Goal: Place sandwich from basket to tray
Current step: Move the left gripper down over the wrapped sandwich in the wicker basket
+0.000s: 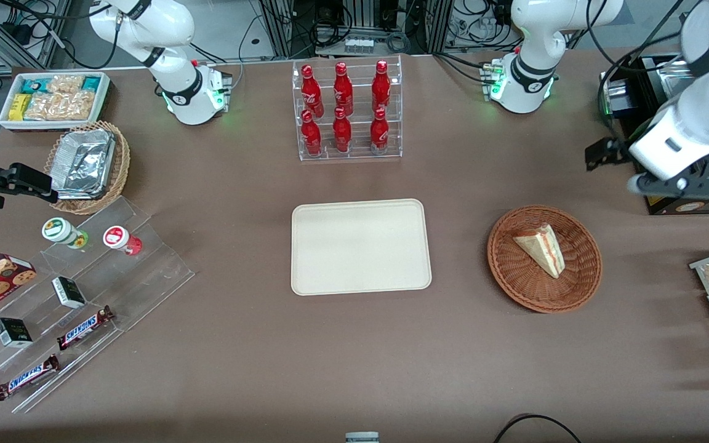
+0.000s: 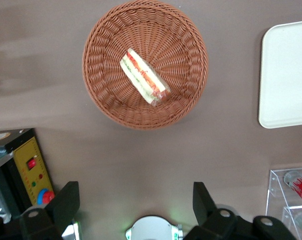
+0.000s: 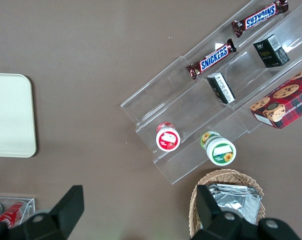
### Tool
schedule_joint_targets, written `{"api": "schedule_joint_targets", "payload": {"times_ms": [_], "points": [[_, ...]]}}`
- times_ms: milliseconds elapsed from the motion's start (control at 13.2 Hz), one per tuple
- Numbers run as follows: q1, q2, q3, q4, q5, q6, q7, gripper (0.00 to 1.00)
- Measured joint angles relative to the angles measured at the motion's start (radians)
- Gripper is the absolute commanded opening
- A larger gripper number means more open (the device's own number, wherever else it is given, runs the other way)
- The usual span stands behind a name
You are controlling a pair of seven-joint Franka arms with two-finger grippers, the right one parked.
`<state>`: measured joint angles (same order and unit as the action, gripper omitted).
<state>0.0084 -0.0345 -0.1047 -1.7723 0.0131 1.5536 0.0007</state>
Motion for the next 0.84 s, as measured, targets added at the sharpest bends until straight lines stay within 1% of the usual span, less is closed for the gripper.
{"api": "schedule_joint_targets", "payload": {"times_ms": [456,835], "points": [[0.000,0.054,0.000,-0.220,0.000,0.334,-0.008,1.00],[0.002,0.149,0.001,-0.297,0.000,0.523,-0.088,1.00]]}}
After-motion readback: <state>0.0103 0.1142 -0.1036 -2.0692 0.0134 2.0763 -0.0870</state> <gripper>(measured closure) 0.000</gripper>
